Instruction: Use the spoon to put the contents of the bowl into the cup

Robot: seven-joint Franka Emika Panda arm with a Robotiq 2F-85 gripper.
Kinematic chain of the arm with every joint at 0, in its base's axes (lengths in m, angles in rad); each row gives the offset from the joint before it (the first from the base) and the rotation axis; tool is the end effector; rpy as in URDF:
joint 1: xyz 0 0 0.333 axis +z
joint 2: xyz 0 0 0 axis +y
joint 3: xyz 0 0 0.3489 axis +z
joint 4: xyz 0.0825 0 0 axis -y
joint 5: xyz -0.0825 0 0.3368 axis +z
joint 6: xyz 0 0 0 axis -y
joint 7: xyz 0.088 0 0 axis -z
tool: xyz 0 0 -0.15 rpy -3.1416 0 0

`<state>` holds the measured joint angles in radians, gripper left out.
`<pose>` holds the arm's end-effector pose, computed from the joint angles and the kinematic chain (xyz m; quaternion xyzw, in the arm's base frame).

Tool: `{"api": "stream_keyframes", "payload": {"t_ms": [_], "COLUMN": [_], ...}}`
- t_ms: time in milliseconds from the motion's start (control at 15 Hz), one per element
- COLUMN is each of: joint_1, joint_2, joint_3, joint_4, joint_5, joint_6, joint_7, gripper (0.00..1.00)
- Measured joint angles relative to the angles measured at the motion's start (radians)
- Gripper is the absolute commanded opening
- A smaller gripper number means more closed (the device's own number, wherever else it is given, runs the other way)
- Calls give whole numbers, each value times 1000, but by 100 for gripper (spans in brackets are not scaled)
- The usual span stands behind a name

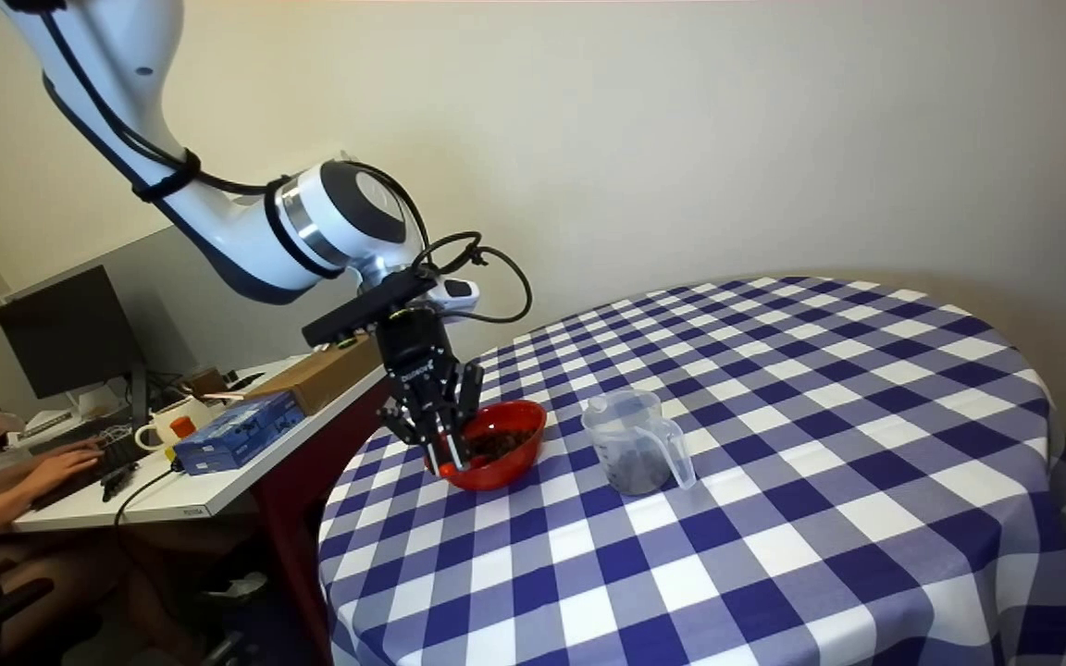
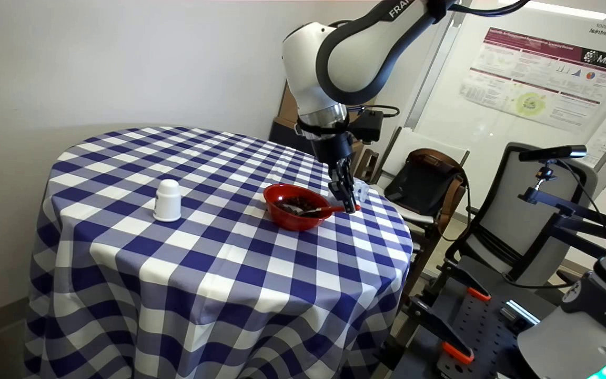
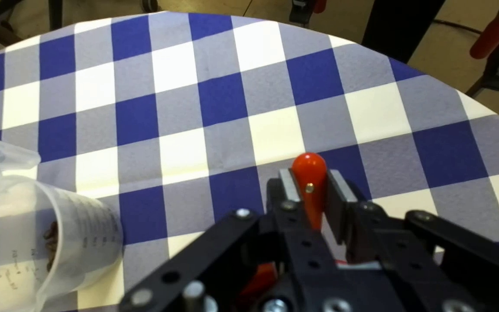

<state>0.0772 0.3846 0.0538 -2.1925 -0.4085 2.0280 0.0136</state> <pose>0.4616 0.0230 0.2149 0.9347 0.1915 -0.2533 0.1596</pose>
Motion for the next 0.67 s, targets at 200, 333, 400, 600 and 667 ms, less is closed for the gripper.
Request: {"api": "stream_keyframes", "payload": {"t_ms": [200,333,400,600,667], "joint_1": [0,-1,-1,-2,-2], "joint_2": [-5,-17,-24,-49,-57], "joint_3": [0,2,4,9,9], "joint_4": [2,3,3,3,3], "joint_5": [45,91,115,174,189], "joint_6": [-2,-11,-16,-33,-37], "joint_7": [-19,-46,-60,-91,-99], "gripper": [10,9,9,9,9]}}
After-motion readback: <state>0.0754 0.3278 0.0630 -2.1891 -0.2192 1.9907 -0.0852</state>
